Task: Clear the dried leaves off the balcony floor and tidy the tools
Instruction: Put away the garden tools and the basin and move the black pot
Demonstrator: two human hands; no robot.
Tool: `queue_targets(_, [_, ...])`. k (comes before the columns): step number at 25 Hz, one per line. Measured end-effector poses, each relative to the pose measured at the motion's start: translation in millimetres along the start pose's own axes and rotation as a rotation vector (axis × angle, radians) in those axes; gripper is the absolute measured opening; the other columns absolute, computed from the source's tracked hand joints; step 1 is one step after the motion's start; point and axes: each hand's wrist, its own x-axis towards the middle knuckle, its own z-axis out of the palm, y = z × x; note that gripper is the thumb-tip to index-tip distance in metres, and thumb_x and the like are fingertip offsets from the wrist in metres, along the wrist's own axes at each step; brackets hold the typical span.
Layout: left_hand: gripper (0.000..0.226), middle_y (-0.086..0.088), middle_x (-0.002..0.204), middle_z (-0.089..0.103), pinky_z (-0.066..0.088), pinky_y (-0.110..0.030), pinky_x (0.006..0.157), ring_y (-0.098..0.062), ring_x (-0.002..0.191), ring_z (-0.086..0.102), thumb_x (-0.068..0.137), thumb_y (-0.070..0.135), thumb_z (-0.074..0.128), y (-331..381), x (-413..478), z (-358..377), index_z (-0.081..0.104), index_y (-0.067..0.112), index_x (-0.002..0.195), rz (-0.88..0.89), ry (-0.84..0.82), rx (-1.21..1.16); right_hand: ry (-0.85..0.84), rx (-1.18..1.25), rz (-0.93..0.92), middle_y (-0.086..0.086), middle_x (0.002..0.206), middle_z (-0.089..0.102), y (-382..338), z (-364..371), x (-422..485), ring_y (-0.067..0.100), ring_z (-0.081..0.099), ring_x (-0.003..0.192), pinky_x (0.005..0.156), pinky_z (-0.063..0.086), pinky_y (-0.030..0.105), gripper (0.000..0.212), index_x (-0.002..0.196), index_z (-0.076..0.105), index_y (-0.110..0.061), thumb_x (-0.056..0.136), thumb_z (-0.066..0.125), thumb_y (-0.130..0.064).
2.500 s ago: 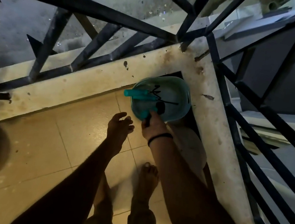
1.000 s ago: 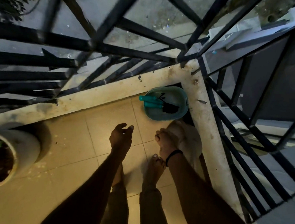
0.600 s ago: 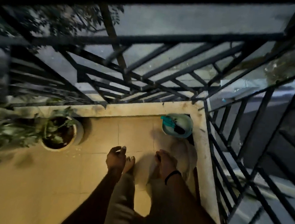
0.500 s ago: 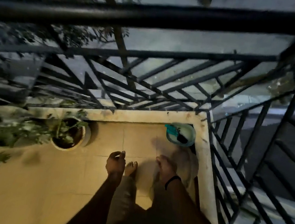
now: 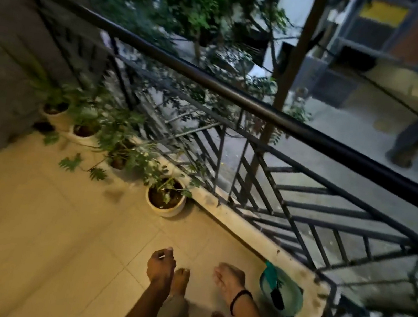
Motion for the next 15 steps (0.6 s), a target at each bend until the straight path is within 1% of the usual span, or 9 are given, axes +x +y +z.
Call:
queue_targets(2, [0.027, -0.008, 0.076, 0.072, 0.059, -0.042, 0.082, -0.027, 0.075, 0.07, 0.097, 0.038, 0.063, -2.2, -0.8, -24.9, 0.068, 0.012, 0.099, -0.02, 0.074, -0.078, -0.043, -0.087, -0.022, 0.011, 0.073, 0.063, -4.4, 17.7, -6.6, 0.023, 0.06, 0.07, 0.071, 0.056, 0.033, 0.013, 0.08, 0.063, -0.004, 0.088, 0.061, 0.006])
queue_targets(4, [0.026, -0.008, 0.075, 0.071, 0.059, -0.041, 0.081, -0.027, 0.075, 0.07, 0.097, 0.036, 0.063, -2.2, 1.8, -52.1, 0.069, 0.01, 0.1, -0.04, 0.143, -0.176, -0.09, -0.209, -0.041, 0.008, 0.067, 0.063, -2.3, 44.2, -12.9, 0.02, 0.058, 0.062, 0.057, 0.052, 0.026, 0.013, 0.08, 0.062, -0.004, 0.089, 0.061, 0.004])
queue_targets(5, [0.026, -0.008, 0.075, 0.071, 0.059, -0.041, 0.08, -0.027, 0.075, 0.069, 0.096, 0.035, 0.064, -3.3, 5.1, -66.3, 0.068, 0.01, 0.1, -0.054, 0.18, -0.223, -0.113, -0.261, -0.046, 0.009, 0.067, 0.063, 3.0, 60.2, -17.5, 0.02, 0.058, 0.061, 0.054, 0.051, 0.025, 0.011, 0.082, 0.063, -0.003, 0.09, 0.061, 0.004])
queue_targets(6, [0.026, -0.009, 0.075, 0.071, 0.059, -0.041, 0.079, -0.027, 0.074, 0.068, 0.096, 0.034, 0.064, -5.6, 10.0, -85.3, 0.068, 0.009, 0.1, -0.065, 0.226, -0.283, -0.14, -0.314, -0.049, 0.01, 0.069, 0.063, 10.4, 80.5, -24.7, 0.021, 0.058, 0.062, 0.054, 0.051, 0.024, 0.008, 0.085, 0.064, -0.001, 0.09, 0.06, 0.004])
queue_targets(8, [0.027, -0.009, 0.071, 0.069, 0.055, -0.037, 0.07, -0.026, 0.068, 0.065, 0.096, 0.032, 0.065, -11.8, 23.8, -120.9, 0.068, 0.005, 0.1, -0.076, 0.289, -0.372, -0.198, -0.389, -0.068, 0.012, 0.072, 0.06, 26.5, 121.6, -38.5, 0.023, 0.055, 0.064, 0.054, 0.05, 0.025, 0.007, 0.087, 0.063, 0.0, 0.09, 0.058, 0.005])
queue_targets(10, [0.032, -0.007, 0.064, 0.065, 0.047, -0.029, 0.06, -0.023, 0.06, 0.06, 0.097, 0.03, 0.064, -22.4, 40.5, -158.2, 0.069, -0.001, 0.098, -0.09, 0.339, -0.423, -0.257, -0.453, -0.072, 0.013, 0.073, 0.059, 47.6, 165.7, -49.3, 0.022, 0.054, 0.064, 0.054, 0.05, 0.025, 0.008, 0.089, 0.063, 0.0, 0.089, 0.057, 0.006])
queue_targets(11, [0.033, -0.006, 0.062, 0.063, 0.043, -0.027, 0.058, -0.022, 0.058, 0.059, 0.097, 0.03, 0.063, -30.1, 51.1, -181.3, 0.068, -0.003, 0.097, -0.111, 0.363, -0.459, -0.28, -0.5, -0.064, 0.013, 0.073, 0.059, 61.9, 190.3, -54.1, 0.022, 0.055, 0.063, 0.054, 0.051, 0.024, 0.008, 0.09, 0.063, 0.001, 0.089, 0.057, 0.006])
queue_targets(13, [0.033, -0.007, 0.062, 0.062, 0.043, -0.026, 0.058, -0.022, 0.057, 0.058, 0.097, 0.029, 0.063, -37.2, 67.4, -226.9, 0.068, -0.003, 0.097, -0.14, 0.415, -0.508, -0.293, -0.578, -0.073, 0.013, 0.071, 0.061, 87.7, 235.1, -64.2, 0.021, 0.056, 0.059, 0.051, 0.052, 0.023, 0.008, 0.091, 0.064, -0.001, 0.089, 0.058, 0.004])
queue_targets(15, [0.031, -0.008, 0.064, 0.062, 0.044, -0.026, 0.057, -0.021, 0.056, 0.058, 0.098, 0.026, 0.062, -40.3, 83.6, -279.1, 0.068, -0.005, 0.095, -0.155, 0.455, -0.566, -0.33, -0.645, -0.07, 0.011, 0.068, 0.059, 116.3, 282.6, -74.9, 0.019, 0.053, 0.054, 0.043, 0.046, 0.021, 0.008, 0.086, 0.06, -0.005, 0.09, 0.057, 0.002])
